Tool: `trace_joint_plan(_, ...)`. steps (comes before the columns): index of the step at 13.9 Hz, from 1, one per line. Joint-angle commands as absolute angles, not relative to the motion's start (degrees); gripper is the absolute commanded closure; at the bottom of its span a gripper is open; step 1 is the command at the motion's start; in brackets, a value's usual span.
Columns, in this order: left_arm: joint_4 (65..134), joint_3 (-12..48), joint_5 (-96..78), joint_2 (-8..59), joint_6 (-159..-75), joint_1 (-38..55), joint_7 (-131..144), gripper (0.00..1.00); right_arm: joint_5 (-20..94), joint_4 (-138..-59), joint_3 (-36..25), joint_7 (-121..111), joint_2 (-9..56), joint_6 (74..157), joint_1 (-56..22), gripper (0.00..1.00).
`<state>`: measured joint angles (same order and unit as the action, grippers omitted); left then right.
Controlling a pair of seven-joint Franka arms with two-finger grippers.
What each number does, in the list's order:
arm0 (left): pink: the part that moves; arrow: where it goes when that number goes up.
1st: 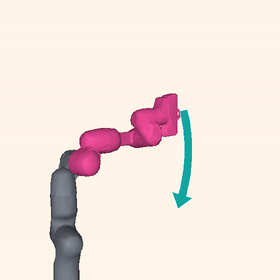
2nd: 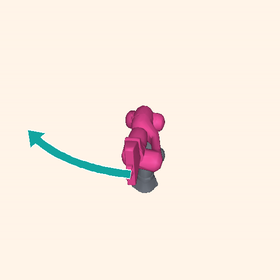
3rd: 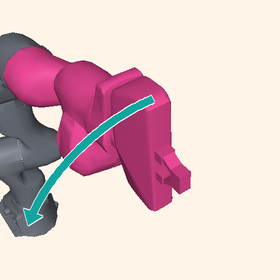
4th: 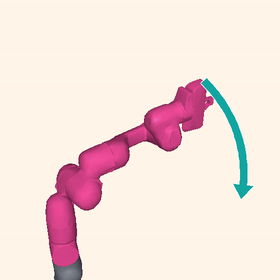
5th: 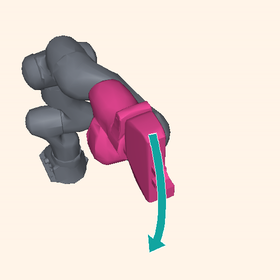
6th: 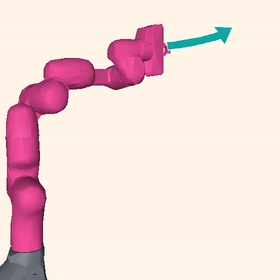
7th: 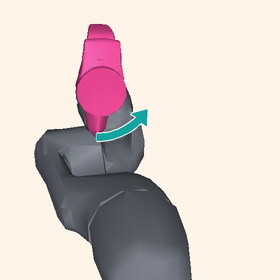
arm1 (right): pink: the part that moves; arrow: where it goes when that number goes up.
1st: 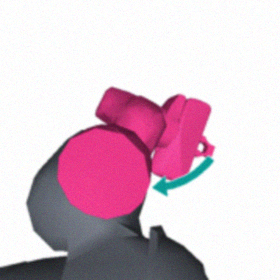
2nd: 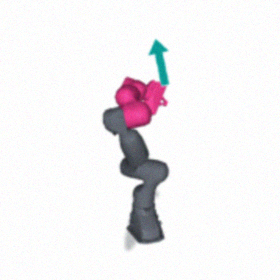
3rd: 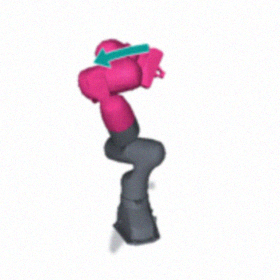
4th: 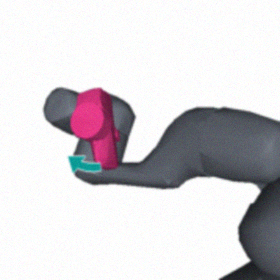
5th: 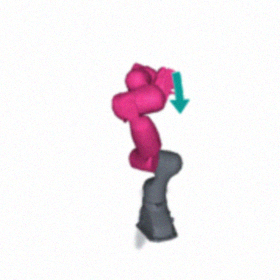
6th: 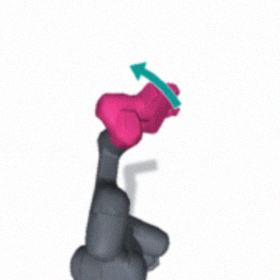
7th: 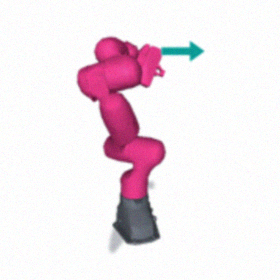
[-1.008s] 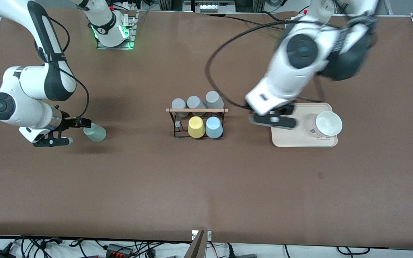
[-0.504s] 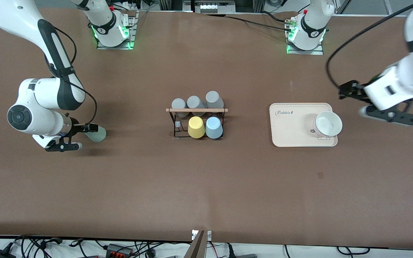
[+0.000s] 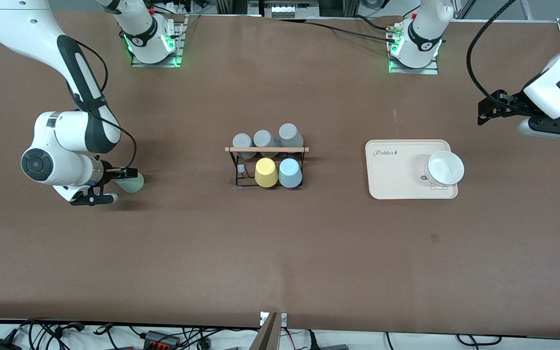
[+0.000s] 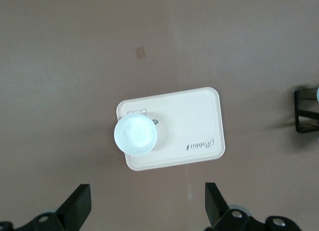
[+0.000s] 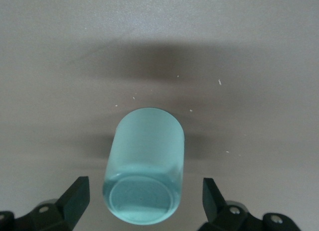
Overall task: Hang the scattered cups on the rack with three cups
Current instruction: 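Grasp the pale green cup with the right gripper and lift it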
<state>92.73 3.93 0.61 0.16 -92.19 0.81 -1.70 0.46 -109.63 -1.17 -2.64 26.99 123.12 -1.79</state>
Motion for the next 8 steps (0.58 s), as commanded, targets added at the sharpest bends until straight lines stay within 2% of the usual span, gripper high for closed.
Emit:
trace_joint_plan(1,96.07,1.76,1.23,-1.67,-96.33,2.55,-0.62,0.0,1.49,-110.13,-0.97,-2.2,26.98,124.28,-1.84,0.0)
trace_joint_plan(5,93.96,2.55,1.23,0.09,-95.8,2.37,-0.44,0.0,1.49,-110.04,-0.97,-2.2,27.95,124.28,-1.76,0.0)
trace_joint_plan(6,94.04,2.55,1.23,0.09,-95.54,2.46,-0.44,0.0,1.49,-110.04,-0.97,-2.2,28.04,124.19,-1.76,0.06)
trace_joint_plan(8,93.96,2.55,1.23,-0.09,-93.26,2.11,-0.53,0.0,1.49,-109.86,-0.97,-2.2,28.04,123.66,-1.67,0.45)
